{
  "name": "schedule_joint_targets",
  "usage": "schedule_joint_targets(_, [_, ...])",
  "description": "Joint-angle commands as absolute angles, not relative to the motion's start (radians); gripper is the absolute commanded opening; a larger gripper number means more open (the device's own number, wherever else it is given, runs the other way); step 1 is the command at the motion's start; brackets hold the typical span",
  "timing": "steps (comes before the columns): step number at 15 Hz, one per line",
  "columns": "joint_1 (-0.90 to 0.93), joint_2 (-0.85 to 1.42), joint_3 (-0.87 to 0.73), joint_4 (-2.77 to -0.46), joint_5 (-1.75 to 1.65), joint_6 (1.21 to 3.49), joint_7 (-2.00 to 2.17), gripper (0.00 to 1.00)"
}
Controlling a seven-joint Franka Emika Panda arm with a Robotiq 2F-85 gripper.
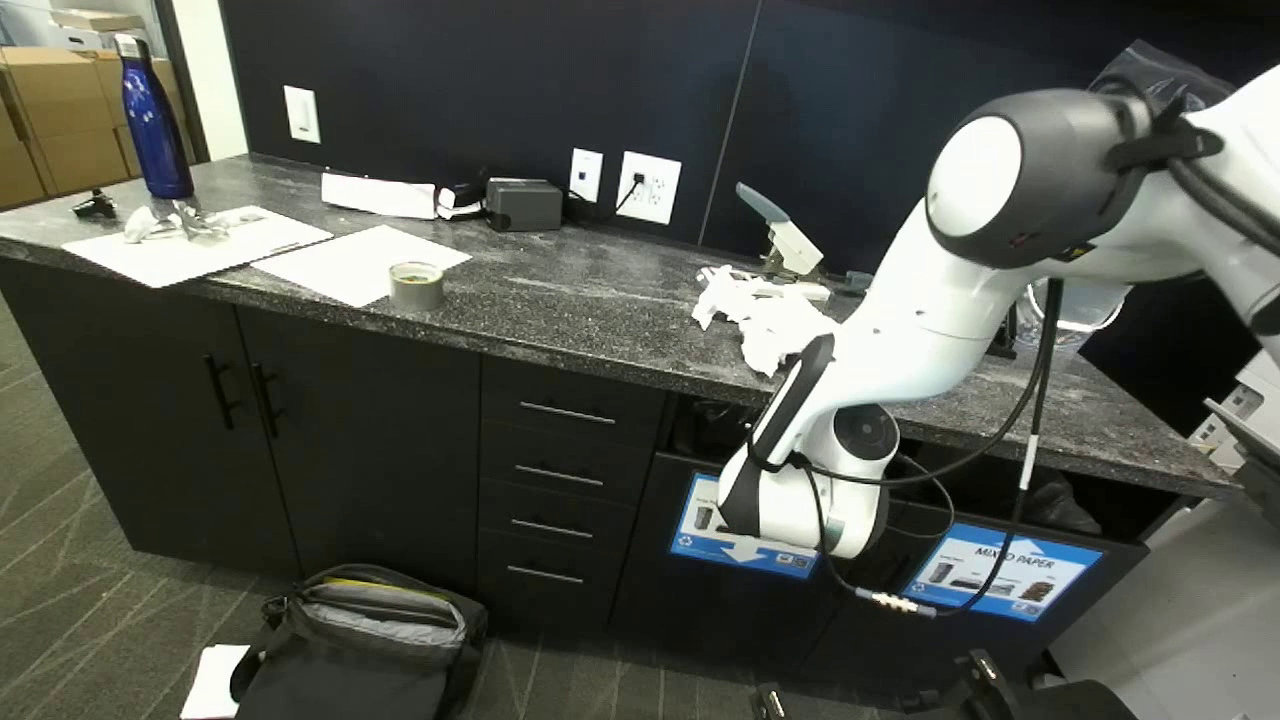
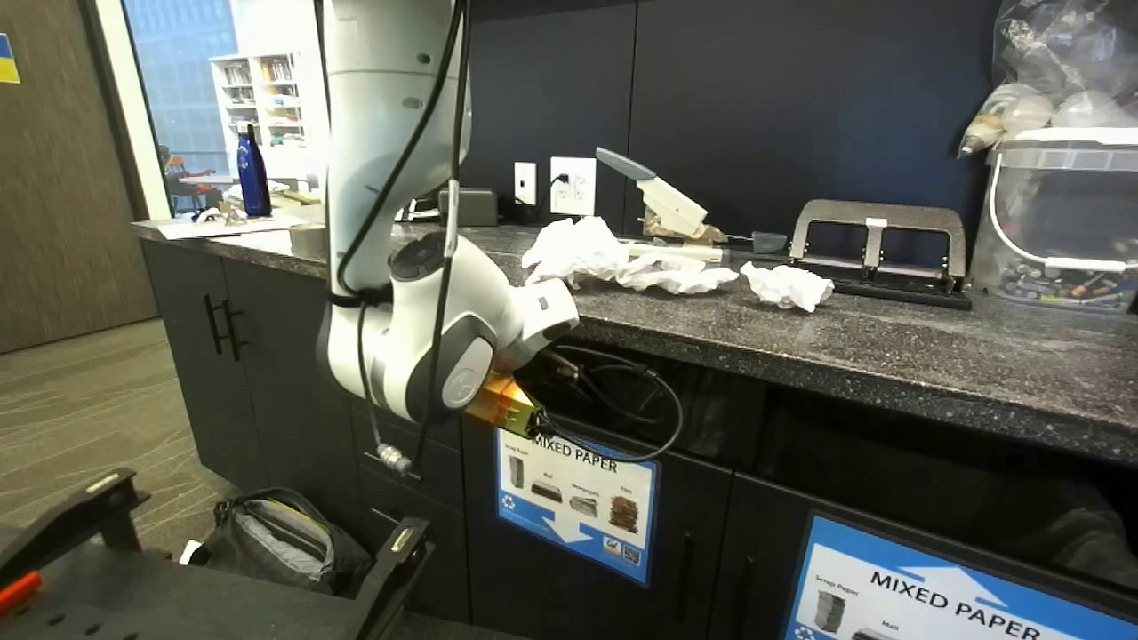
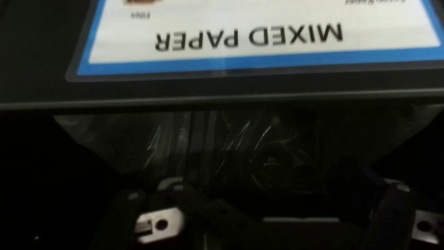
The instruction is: Pick up the pieces of paper from the countertop and put them in the left bin.
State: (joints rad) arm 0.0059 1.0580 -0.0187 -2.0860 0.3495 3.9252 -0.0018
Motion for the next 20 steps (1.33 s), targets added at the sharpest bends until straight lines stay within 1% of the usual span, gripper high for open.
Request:
schedule_joint_targets(1, [0.000,0.815,-0.018,-2.333,0.346,3.738,0.029,1.00])
schedule_joint_targets(3, [-0.002,0.711,-0.032,-2.398,0.345,3.594,0.047,1.00])
schedule_joint_targets(7, [0.042,0.496,-0.122,-2.486,0.375,3.451,0.078,1.00])
schedule_joint_targets(11, [0.049,0.306,-0.214,-2.484,0.402,3.323,0.063,1.00])
schedule_joint_targets(12, [0.067,0.269,-0.260,-2.472,0.413,3.291,0.059,1.00])
schedule_joint_targets(15, [0.155,0.253,-0.470,-2.364,0.446,3.247,0.055,1.00])
schedule_joint_targets(17, [0.180,0.297,-0.587,-2.248,0.412,3.186,0.076,1.00])
schedule_joint_targets(20, [0.143,0.375,-0.622,-2.053,0.399,3.006,0.120,1.00])
